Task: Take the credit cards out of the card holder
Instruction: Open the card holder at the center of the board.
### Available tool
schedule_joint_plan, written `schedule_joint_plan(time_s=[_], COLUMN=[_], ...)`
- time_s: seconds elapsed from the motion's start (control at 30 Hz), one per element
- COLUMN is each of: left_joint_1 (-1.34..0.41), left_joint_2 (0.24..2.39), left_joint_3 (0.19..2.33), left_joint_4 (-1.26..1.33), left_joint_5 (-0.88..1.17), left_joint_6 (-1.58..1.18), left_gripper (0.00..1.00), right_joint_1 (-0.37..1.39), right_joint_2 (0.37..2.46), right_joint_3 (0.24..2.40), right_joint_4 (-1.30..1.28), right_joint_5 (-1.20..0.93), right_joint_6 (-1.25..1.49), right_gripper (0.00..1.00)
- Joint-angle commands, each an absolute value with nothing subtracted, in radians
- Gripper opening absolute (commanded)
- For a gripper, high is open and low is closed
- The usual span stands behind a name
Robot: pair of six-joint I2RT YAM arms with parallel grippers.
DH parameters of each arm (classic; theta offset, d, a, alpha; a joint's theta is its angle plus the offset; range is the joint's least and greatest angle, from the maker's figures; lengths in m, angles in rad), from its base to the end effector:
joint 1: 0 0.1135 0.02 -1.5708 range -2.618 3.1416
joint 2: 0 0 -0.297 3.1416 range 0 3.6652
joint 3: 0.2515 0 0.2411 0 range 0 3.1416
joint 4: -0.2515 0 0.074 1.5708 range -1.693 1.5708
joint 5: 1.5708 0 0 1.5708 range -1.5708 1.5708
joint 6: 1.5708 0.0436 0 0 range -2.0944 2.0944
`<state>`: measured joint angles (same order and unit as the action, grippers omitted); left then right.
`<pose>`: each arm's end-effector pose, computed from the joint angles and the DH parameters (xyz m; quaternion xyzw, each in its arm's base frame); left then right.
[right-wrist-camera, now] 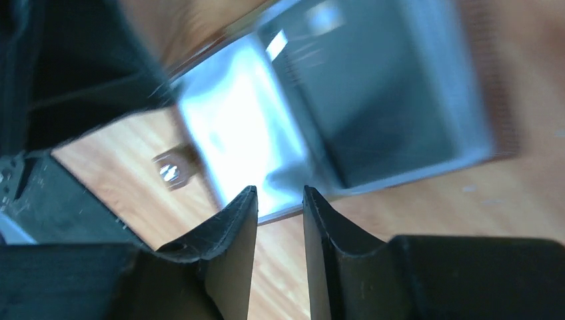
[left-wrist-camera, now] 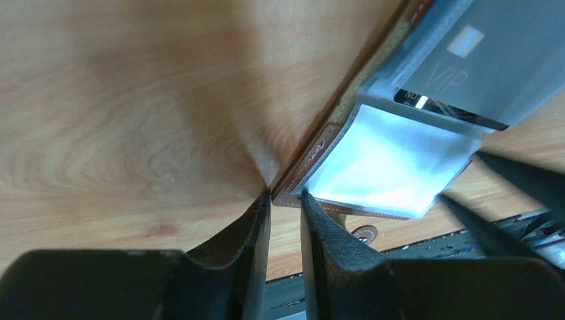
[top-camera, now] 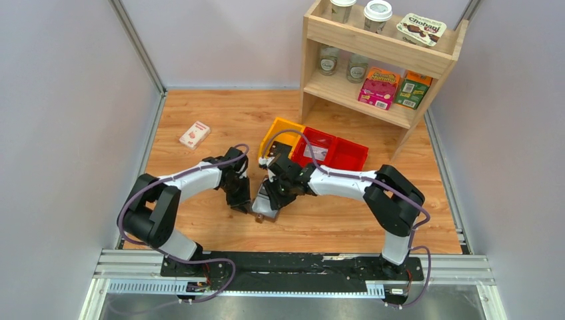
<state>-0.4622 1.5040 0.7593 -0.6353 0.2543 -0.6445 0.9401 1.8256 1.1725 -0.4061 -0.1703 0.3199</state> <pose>0.2051 -0.1144 0.1816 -0.0778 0.9844 -0.1571 0.0140 0.2146 0.3064 0.2047 -0.3146 0.9114 0.2150 0.1552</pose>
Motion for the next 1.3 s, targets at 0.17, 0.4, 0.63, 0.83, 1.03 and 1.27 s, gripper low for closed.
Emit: schedule_joint_plan(time_s=[0.17, 0.4, 0.63, 0.83, 1.03, 1.27], left_joint_1=[-0.440, -0.420, -0.422, -0.422, -0.422, -0.422], left_joint_2=[1.638, 1.651, 1.640, 1.648, 1.655, 1.674], left_joint_3=[0.932, 0.968, 0.937, 0.936, 0.939, 0.982], left_joint_4=[-0.621, -0.597, -0.580, -0.578, -0.572, -0.578], left_joint_5=[0.100, 0.066, 0.061, 0.046, 0.025, 0.003], left_joint_6=[-0.583, -0.542, -0.537, -0.534, -0.532, -0.519], left_gripper=[0.29, 0.29, 0.29, 0.29, 0.28, 0.29], right_joint_1=[1.052, 1.017, 0.867, 0.844, 0.845, 0.896], right_joint_2=[1.865, 1.816, 1.727, 1.804, 1.856, 1.822], right_joint_3=[1.181, 1.233, 1.236, 1.261, 1.229, 1.134], right_joint_4=[-0.246, -0.284, -0.394, -0.416, -0.387, -0.396], right_joint_5=[-0.350, -0.230, -0.086, -0.051, -0.055, -0.068], right_joint_6=[0.411, 0.384, 0.293, 0.264, 0.302, 0.412], right_gripper=[0.33, 0.36, 0.55, 0.61, 0.58, 0.41])
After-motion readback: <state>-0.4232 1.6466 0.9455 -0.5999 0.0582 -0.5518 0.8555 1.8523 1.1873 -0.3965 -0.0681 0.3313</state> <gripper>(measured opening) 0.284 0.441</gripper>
